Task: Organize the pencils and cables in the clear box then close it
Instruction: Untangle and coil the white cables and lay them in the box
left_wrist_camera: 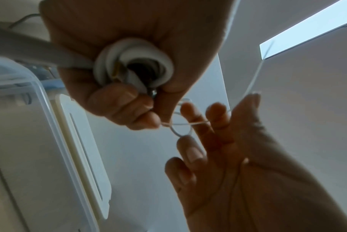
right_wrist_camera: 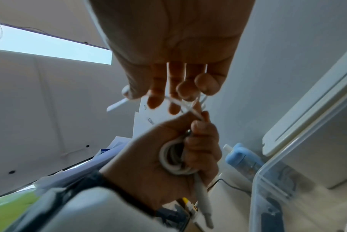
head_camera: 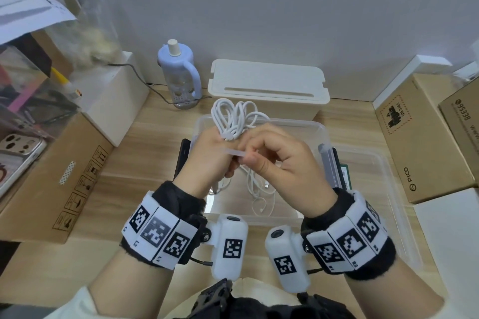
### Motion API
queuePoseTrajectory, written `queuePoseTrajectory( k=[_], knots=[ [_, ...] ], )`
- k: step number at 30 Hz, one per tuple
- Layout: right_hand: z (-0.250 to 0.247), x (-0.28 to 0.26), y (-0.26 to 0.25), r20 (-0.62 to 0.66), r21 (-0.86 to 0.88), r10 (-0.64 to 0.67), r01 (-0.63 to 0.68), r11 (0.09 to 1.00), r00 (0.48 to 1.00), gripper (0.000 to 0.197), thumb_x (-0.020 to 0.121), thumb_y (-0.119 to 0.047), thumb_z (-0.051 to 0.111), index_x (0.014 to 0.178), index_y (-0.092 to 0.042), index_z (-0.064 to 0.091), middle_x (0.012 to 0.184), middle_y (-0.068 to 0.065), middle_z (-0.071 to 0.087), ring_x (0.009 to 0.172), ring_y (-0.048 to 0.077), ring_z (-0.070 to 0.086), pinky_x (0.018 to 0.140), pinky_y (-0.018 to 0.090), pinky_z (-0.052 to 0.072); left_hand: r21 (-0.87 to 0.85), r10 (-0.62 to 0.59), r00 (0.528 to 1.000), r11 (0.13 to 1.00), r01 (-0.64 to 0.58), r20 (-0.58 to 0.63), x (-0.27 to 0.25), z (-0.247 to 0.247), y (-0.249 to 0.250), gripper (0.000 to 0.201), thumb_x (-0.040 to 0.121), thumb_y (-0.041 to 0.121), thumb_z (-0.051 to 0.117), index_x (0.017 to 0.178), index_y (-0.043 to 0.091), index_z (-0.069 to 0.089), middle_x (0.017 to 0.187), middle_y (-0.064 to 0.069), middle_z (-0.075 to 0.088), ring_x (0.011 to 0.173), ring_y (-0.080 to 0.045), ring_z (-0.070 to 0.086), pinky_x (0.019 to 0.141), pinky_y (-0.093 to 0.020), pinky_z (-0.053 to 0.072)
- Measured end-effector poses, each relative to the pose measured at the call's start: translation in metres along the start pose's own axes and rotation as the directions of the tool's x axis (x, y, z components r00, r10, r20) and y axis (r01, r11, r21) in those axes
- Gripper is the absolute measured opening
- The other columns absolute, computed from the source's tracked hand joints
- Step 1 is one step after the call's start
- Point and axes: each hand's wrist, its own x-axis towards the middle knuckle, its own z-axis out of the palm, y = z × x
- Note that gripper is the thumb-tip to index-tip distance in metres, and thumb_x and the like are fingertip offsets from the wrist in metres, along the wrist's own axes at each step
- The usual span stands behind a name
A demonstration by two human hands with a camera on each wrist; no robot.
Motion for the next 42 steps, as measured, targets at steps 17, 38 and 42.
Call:
queuePoseTrajectory(
  k=[17, 38, 42],
  knots=[
    [-0.007, 0.008, 0.022, -0.106, -0.092, 0.248, -0.258, 0.962, 0.963, 0.023, 0.094, -0.018, 0.045, 0.073, -0.025, 0.048, 0.057, -0.01, 0.046, 0.052, 0.007, 0.047, 0.054, 0.017, 0.038, -0.32, 0.048, 0.974, 0.947, 0.026, 0.223, -0.008, 0.006, 0.008, 0.087, 0.093, 0.0, 0.041, 0.132, 0.06, -0.007, 0.065, -0.006, 0.054, 0.049, -0.016, 0.046, 0.046, -0.026, 0.035],
    [-0.019, 0.006, 0.013, -0.148, 0.463, 0.112, -0.032, 0.886, 0.983, 0.028, 0.08, -0.057, 0.041, 0.08, -0.031, 0.051, 0.058, -0.013, 0.04, 0.05, 0.008, 0.036, 0.049, 0.019, 0.033, -0.588, 0.101, 0.964, 0.806, 0.066, 0.247, -0.005, 0.004, 0.009, 0.02, 0.095, 0.025, 0.042, 0.081, 0.012, 0.05, 0.065, 0.01, 0.05, 0.048, -0.007, 0.04, 0.039, -0.014, 0.029],
    [-0.017, 0.007, 0.013, -0.202, 0.413, 0.164, -0.068, 0.908, 0.966, 0.013, 0.084, -0.033, 0.047, 0.073, -0.026, 0.052, 0.053, -0.015, 0.041, 0.044, 0.006, 0.033, 0.044, 0.023, 0.03, -0.619, 0.137, 0.95, 0.783, 0.07, 0.281, -0.006, 0.004, 0.009, 0.018, 0.088, 0.024, 0.041, 0.08, 0.012, 0.051, 0.066, 0.008, 0.049, 0.048, -0.007, 0.04, 0.039, -0.014, 0.03]
  ],
)
